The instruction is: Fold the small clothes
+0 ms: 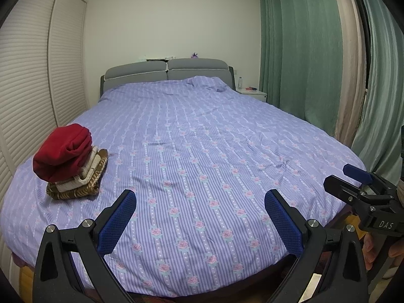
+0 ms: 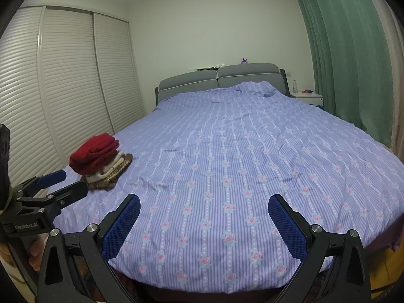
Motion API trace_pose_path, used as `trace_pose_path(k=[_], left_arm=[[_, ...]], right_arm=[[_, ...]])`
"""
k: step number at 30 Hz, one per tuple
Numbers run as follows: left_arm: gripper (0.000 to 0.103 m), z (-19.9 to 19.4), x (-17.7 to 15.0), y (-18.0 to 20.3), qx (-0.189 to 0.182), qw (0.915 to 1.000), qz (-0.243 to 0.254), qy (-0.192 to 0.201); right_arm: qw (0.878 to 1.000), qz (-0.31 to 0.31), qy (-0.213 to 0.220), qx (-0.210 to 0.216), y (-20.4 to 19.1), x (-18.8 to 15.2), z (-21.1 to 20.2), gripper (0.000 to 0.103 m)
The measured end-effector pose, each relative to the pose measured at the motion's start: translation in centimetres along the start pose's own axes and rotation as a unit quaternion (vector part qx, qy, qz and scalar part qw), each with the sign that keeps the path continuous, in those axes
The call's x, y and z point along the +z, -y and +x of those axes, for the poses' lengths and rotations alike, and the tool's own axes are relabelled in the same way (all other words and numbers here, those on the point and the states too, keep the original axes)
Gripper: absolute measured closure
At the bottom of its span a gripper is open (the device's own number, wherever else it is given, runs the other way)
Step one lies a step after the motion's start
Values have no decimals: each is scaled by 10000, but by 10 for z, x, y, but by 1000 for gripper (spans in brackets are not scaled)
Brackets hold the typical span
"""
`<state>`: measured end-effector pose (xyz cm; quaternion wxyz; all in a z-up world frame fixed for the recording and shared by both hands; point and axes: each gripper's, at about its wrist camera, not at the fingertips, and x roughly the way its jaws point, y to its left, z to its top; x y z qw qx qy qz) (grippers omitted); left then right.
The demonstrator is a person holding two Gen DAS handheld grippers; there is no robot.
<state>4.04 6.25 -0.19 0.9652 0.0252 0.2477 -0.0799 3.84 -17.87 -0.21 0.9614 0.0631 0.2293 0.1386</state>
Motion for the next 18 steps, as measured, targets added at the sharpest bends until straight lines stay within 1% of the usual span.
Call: trace_pose_path(k=[9, 14, 18], left_arm=[[0, -1, -3, 4, 98, 9999, 84, -14], [0, 2, -3, 2, 3, 9999, 15, -102], [0, 2, -3, 1, 31, 9999, -1, -105]], right_arm=[[10000, -11, -4, 7, 1, 0, 0, 1], [10000, -14, -10, 20, 3, -1, 0, 1], [10000, -8, -17, 22, 3, -1, 0, 1]])
